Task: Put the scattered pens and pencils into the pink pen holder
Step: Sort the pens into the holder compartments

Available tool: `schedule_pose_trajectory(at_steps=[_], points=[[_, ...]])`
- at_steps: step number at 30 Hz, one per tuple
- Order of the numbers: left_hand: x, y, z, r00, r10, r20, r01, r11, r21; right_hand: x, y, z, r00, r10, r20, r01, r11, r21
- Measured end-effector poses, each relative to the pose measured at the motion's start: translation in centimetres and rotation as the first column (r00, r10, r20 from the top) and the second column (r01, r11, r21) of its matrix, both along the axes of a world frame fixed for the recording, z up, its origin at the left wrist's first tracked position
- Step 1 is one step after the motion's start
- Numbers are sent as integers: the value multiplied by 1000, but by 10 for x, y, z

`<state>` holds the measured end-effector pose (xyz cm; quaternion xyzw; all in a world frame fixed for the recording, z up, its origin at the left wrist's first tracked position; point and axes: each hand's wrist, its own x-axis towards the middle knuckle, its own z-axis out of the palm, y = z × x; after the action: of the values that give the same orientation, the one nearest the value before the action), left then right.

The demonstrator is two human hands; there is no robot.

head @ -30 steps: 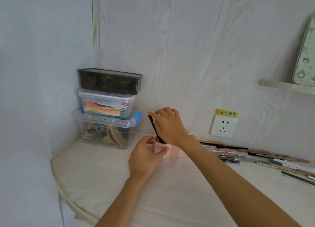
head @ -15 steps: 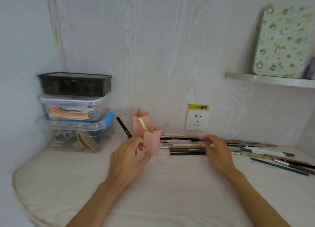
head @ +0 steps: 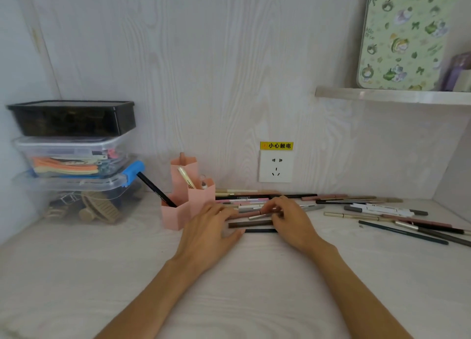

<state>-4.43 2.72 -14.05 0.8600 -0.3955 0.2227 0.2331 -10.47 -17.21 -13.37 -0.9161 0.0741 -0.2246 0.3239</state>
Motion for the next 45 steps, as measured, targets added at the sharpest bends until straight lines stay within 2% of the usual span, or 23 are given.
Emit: schedule_pose_trajectory(at_steps=[4,6,8,11,14,18,20,23,25,27,29,31,33,35,38,40,42,45], points=[[0,8,0,993,-21,-117,20,1000,-10,-1,1,0,1000,10,-6,-11,999,-31],[-3,9,1,992,-56,-110,53,998,-33,-3,-1,2,1000,-11,29,13,996,-83],[-4,10,2,992,-91,-88,88,995,-38,-6,-2,7,998,-14,54,18,998,-68],[-6,12,2,992,-107,-60,105,994,-44,-10,-2,10,999,17,-38,-19,999,-44],[-7,8,3,993,-117,-8,117,992,-55,-12,-4,14,997,-5,-73,8,999,43],[-5,1,-1,990,-141,-15,142,989,42,-17,-15,21,990,-134,52,113,952,286],[-3,1,-2,990,-120,-75,121,993,12,-19,-20,23,991,-128,23,115,942,314],[-1,3,-1,984,-121,-130,112,991,-72,-21,-16,21,994,4,-110,28,959,284],[-2,7,1,978,-131,-165,96,974,-205,-21,-14,17,992,19,-122,11,972,236],[-4,10,5,962,-163,-218,61,909,-411,-20,-15,14,996,-29,-82,42,986,161],[-7,11,13,946,-217,-239,31,797,-603,-18,-12,10,994,-80,-70,81,997,12],[-12,13,22,941,-256,-221,11,677,-736,-16,-4,5,995,-80,-64,72,991,-113],[-16,19,32,953,-252,-170,4,571,-821,-13,5,1,997,-58,-58,47,984,-172],[-14,30,47,980,-182,-86,14,489,-872,-10,9,-1,998,-50,-32,43,978,-204],[-2,54,78,999,23,22,11,392,-920,-5,11,-2,999,-52,5,52,971,-233],[8,71,101,987,147,62,5,361,-933,-3,12,-3,999,-49,18,52,968,-246],[19,83,117,977,202,61,-13,345,-939,-3,11,-5,998,-45,32,52,966,-255],[30,89,125,950,304,66,-76,433,-898,-2,10,-5,997,-36,68,52,968,-247]])
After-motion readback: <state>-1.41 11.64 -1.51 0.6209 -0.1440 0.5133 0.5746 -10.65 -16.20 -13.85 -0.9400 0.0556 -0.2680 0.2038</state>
